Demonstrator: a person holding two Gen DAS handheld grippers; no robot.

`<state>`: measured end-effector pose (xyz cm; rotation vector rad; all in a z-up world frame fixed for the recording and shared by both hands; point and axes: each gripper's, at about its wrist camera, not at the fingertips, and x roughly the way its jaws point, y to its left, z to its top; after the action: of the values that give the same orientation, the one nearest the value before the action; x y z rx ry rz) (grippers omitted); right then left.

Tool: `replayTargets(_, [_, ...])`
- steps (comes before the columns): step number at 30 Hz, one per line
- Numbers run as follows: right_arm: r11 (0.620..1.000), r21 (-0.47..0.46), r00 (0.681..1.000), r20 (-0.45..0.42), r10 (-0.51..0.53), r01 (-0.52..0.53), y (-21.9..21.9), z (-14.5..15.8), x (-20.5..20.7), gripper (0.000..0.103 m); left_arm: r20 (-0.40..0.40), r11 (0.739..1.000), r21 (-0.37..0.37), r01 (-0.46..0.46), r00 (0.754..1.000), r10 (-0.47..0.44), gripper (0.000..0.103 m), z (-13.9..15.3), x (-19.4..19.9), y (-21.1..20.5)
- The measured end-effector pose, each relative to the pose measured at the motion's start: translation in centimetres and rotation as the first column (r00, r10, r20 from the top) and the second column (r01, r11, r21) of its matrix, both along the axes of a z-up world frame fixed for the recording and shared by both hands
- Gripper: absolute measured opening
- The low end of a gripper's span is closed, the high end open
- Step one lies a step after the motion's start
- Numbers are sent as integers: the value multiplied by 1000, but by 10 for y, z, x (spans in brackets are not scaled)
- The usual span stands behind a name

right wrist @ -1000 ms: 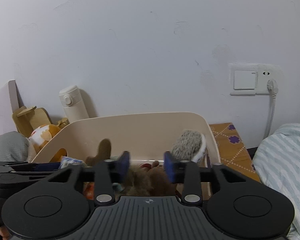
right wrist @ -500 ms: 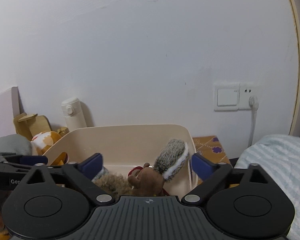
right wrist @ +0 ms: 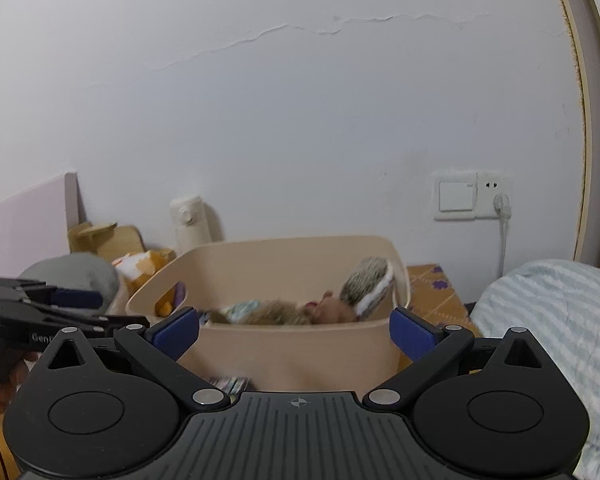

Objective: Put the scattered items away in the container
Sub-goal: 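Move both tools back down toward the candy box and second tissue pack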

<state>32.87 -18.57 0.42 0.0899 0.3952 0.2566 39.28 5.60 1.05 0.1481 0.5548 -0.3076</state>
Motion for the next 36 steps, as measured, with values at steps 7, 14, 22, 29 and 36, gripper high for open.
replayTargets(7, [998,-49,997,-76,32,-36,29,-28,-15,103,-55,995,76,64,997,-60,84,-23,-5,11])
replayTargets(14, [992,-121,989,-147,23,-42,54,-61,-14,103,-97,985,141,99,992,-86,84,-62,6,17])
replayTargets(22, [986,-150,976,-217,31,-65,69,-88,-3,103,-94,984,128,121,990,-110,84,-82,25,20])
replayTargets(29, [977,-194,973,-228,42,-88,84,-100,3,103,-123,976,111,187,977,-174,84,-92,41,12])
replayTargets(36, [972,-212,967,-252,44,-100,90,-108,15,103,-160,978,32,206,967,-199,84,-101,59,12])
